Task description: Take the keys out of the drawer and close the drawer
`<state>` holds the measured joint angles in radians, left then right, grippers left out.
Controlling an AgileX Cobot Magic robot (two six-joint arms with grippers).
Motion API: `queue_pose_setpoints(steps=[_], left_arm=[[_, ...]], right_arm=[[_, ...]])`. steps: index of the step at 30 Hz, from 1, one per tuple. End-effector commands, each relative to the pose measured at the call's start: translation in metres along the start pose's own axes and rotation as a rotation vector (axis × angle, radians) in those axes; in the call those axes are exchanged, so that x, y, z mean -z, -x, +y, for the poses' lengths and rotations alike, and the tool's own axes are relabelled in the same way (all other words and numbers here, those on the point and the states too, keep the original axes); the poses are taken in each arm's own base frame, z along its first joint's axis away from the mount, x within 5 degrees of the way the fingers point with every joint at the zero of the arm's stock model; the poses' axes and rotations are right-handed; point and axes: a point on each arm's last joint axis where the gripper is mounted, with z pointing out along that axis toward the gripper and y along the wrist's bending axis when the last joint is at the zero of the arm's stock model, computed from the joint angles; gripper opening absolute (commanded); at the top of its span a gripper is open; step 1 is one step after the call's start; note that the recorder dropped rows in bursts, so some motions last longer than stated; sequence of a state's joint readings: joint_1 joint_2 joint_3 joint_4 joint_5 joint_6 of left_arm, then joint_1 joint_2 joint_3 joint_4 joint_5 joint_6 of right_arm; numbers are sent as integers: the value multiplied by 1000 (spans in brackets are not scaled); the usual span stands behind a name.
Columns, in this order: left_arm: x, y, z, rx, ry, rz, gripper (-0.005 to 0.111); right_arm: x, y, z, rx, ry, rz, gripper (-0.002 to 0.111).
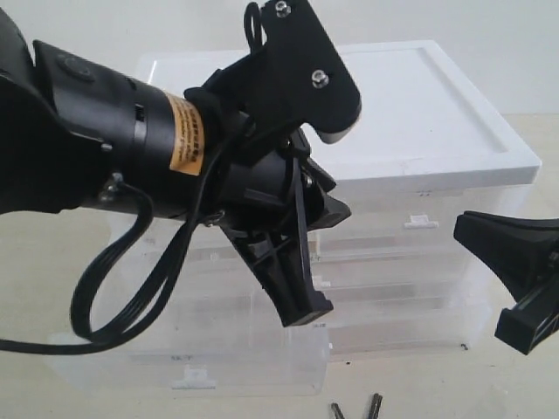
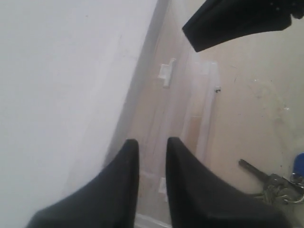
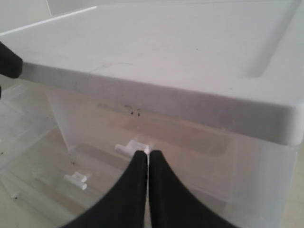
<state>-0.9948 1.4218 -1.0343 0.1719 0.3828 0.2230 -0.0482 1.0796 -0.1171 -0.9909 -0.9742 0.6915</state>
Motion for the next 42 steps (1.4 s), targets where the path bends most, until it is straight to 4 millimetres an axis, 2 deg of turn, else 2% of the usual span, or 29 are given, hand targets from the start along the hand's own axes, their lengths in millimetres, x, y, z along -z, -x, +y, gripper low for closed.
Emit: queue_pose_setpoints(steps=[1,5,9,11,16,22,25,29,32,42], left_arm=[[26,12,-12,-42,-22,-62,5],[45,13,-15,-28,-40,-70,5],[43,2,-24,-14,-122,46,5],[42,-3,-37,-87,-197,102,5],[52,-2,-70,-196,-323,131,5],[42,-29,-84,-206,-357,237,5],[39,-38,-80,-209,-296,280,5],[36,-42,-62,-190,-85,333,5],[36,-43,-54,-186,7,350,5],[32,-46,-29,-153,97,340,5]], right_arm=[[-1,1,4,26,54,2,0],[-1,1,4,27,57,2,0],[-1,1,4,27,57,2,0],[-1,1,4,27,57,2,0],[-1,1,4,27,57,2,0],[-1,1,4,27,57,2,0],[-1,1,4,27,57,2,0],[-1,1,5,23,60,-2,0],[0,2,5,23,64,-6,0],[0,2,5,21,66,-6,0]])
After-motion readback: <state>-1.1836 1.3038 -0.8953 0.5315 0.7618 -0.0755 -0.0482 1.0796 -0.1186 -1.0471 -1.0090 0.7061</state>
